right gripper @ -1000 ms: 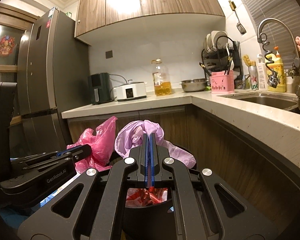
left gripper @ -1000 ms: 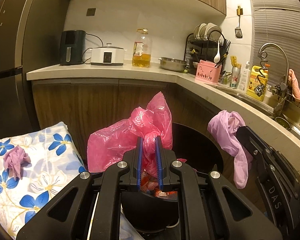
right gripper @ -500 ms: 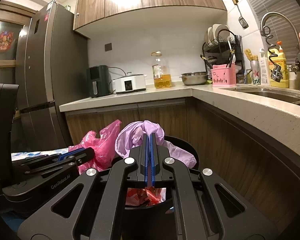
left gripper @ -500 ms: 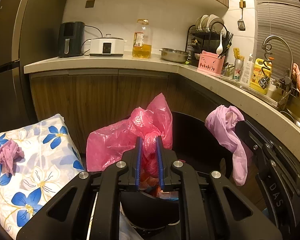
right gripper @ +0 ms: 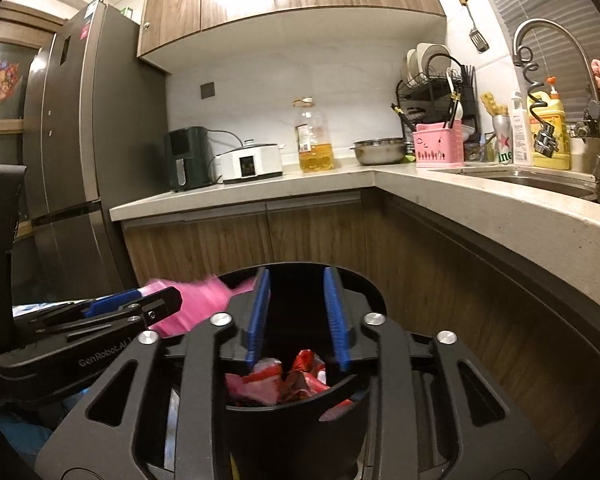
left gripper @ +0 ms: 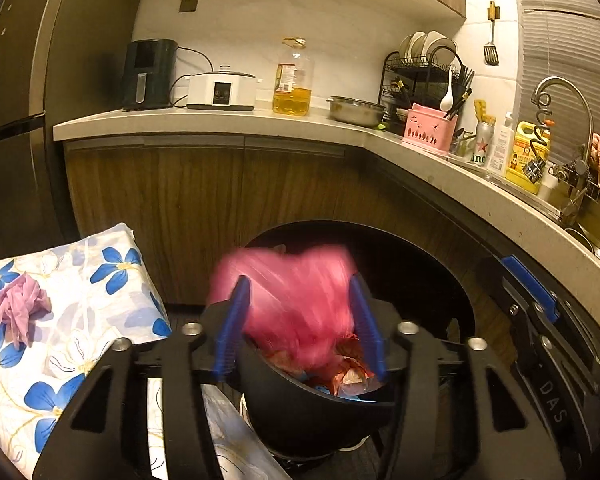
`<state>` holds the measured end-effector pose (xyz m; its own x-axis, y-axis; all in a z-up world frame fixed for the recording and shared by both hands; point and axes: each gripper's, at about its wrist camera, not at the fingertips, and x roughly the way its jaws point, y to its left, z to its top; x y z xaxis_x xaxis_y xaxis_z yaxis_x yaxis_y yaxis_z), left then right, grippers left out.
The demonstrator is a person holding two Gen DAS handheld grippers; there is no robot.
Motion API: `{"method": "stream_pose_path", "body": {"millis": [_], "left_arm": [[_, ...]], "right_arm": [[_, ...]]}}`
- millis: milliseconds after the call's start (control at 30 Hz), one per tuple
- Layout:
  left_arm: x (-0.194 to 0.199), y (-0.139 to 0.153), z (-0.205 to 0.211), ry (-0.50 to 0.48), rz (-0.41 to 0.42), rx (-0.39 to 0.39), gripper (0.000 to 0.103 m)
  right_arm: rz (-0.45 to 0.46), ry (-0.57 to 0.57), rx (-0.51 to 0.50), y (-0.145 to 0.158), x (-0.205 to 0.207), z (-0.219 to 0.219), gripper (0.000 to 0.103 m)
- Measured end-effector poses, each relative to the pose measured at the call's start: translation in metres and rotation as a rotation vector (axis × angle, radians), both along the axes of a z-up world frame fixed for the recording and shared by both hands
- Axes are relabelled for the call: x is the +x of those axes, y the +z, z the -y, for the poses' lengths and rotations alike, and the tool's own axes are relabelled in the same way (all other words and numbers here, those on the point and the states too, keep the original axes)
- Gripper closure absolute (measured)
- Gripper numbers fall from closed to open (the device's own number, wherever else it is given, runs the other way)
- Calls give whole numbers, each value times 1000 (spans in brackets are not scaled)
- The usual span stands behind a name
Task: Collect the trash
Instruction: 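Open both tools to drop the pink bag and glove into the bin, then move both open tools back over the red cup and remaining glove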
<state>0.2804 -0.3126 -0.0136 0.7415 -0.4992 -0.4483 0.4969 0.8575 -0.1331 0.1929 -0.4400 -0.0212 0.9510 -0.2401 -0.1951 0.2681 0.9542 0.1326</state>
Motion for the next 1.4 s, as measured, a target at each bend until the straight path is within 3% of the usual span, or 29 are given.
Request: {"method": "stream_pose_path", "body": {"millis": [333,700,1000,1200,1400], "left_arm": [[-9,9,-14,70,55,44,23],[-30,30,-70,235,92,96,18],[-62,45,-192,482,84,80,15],[-76,47,-288,686,69,77,14],[-82,45,-363,835,77,33,8]], "right_arm": [[12,-19,12,5,-12,-2,52],[44,16,16,29,-27,-28,40],[52,133,13,50,-25,-84,27],[29,265,-1,54,-10,-149,17],[-26,401,-25,46,18,-218,14]]}}
